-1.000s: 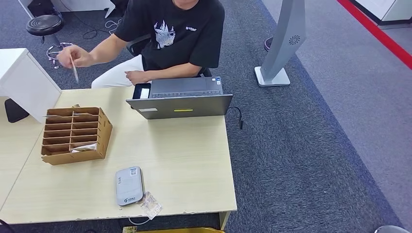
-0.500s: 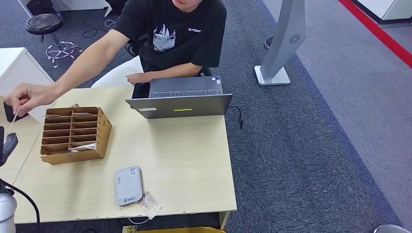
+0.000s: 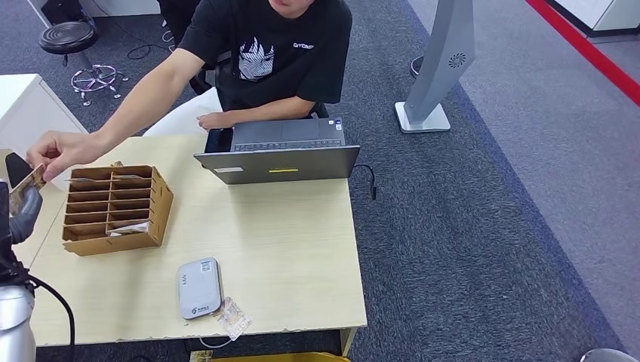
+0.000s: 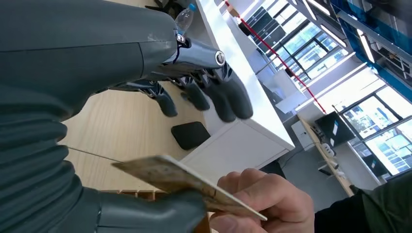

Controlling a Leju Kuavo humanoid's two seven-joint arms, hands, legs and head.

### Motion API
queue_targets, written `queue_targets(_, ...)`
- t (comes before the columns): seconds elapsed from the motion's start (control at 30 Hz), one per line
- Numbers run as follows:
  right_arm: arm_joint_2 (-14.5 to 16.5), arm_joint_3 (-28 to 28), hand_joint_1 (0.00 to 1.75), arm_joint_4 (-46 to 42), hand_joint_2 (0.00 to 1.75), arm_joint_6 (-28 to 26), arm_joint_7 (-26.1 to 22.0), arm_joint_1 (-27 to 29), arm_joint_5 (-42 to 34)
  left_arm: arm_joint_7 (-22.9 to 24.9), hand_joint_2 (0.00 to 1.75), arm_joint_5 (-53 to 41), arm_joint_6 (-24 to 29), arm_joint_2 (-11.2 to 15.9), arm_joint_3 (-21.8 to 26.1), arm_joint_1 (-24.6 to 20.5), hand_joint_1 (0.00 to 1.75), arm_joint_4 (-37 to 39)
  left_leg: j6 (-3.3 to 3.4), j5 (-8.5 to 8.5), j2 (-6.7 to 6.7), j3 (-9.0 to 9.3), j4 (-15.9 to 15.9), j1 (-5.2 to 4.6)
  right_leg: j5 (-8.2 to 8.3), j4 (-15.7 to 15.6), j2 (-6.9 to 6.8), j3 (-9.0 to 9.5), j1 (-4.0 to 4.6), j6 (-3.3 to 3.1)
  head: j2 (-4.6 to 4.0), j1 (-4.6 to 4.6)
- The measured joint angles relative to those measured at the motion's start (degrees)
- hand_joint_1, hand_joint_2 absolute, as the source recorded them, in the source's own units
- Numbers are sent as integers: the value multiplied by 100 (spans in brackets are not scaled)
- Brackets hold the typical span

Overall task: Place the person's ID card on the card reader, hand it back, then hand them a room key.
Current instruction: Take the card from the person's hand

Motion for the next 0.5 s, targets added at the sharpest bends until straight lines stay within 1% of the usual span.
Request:
queue_targets(0.2,14,-30,0,0,175,1,-5,1,4,-2,175,-29,101,5,-23,-17,175,0,-7,4,4,-3,0,1,1,0,4,-4,0,-2,1,-1)
queue_targets(0.5,30,-111,0,-6,175,-1,-20,10,96,-36,175,89,98,7,-43,-18,175,-2,-11,8,2,-6,0,2,5,0,3,-5,1,-5,2,-1)
